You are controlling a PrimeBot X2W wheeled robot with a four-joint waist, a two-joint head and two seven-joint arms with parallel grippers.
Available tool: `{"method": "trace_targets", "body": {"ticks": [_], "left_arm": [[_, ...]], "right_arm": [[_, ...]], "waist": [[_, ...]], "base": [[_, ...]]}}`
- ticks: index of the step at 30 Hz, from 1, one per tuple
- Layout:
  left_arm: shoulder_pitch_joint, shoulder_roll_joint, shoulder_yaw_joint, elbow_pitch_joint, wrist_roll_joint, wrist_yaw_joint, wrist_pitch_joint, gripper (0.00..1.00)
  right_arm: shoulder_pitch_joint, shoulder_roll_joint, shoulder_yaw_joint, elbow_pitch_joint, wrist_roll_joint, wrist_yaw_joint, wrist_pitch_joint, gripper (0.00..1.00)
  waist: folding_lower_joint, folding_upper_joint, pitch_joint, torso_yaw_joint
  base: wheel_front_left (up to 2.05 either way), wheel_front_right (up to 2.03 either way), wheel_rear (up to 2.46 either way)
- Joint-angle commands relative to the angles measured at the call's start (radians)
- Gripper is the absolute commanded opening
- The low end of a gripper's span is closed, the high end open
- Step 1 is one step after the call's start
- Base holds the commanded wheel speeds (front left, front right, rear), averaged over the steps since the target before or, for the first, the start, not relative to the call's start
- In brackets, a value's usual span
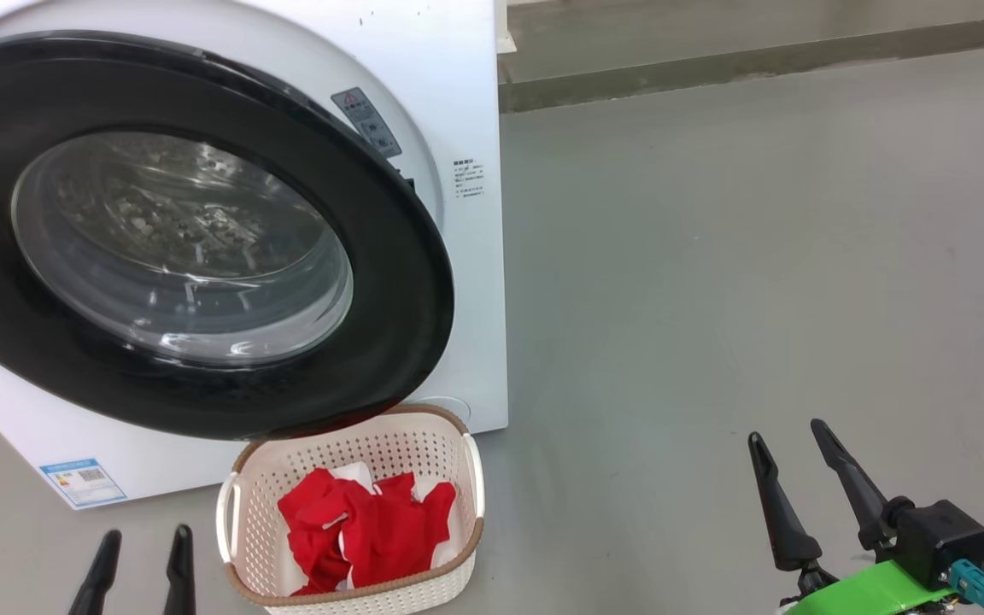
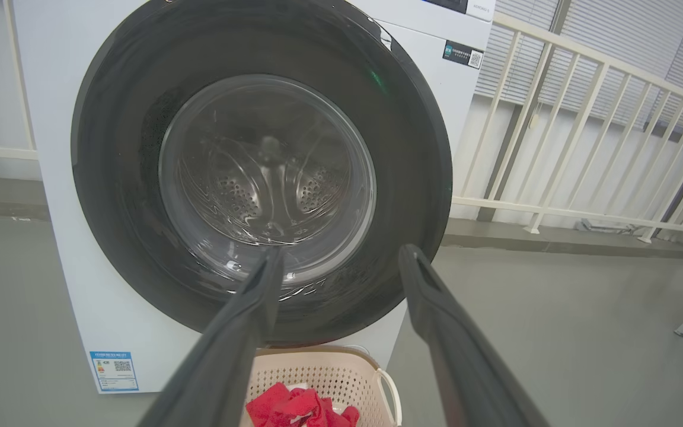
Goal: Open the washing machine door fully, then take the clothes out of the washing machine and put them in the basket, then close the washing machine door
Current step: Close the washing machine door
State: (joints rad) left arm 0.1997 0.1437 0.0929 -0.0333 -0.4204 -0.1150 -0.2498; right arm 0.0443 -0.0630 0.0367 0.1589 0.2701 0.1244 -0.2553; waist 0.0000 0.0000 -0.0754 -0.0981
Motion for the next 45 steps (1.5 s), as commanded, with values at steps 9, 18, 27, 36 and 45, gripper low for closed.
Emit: {"method": "trace_targets", "body": {"ticks": [9, 18, 27, 36, 45], "left_arm": [[0.002, -0.033, 0.073, 0.013, 0.141, -0.015, -0.012, 1.00], [-0.004, -0.042, 0.072, 0.025, 0.142, -0.015, -0.012, 1.00], [-0.019, -0.031, 0.055, 0.031, 0.155, -0.016, -0.012, 1.00], [-0.022, -0.034, 0.039, 0.023, 0.162, -0.016, -0.012, 1.00], [-0.056, -0.029, -0.006, 0.032, 0.167, -0.016, -0.012, 1.00]], "right_arm": [[-0.010, 0.001, 0.014, -0.033, -0.022, 0.006, -0.006, 1.00], [-0.016, 0.003, 0.021, -0.025, -0.023, 0.006, -0.006, 1.00], [-0.021, 0.002, 0.023, -0.018, -0.021, 0.006, -0.006, 1.00], [-0.037, 0.003, 0.033, 0.021, -0.018, 0.006, -0.006, 0.00], [-0.208, 0.005, 0.104, 0.207, 0.007, 0.006, -0.006, 0.00]], "waist": [[0.0000, 0.0000, 0.009, 0.005], [0.0000, 0.0000, 0.012, 0.006], [0.0000, 0.0000, 0.019, 0.021], [0.0000, 0.0000, 0.038, 0.061], [0.0000, 0.0000, 0.073, 0.132]], "base": [[0.00, 0.00, 0.00], [0.00, 0.00, 0.00], [0.00, 0.00, 0.00], [0.00, 0.00, 0.00], [0.00, 0.00, 0.00]]}}
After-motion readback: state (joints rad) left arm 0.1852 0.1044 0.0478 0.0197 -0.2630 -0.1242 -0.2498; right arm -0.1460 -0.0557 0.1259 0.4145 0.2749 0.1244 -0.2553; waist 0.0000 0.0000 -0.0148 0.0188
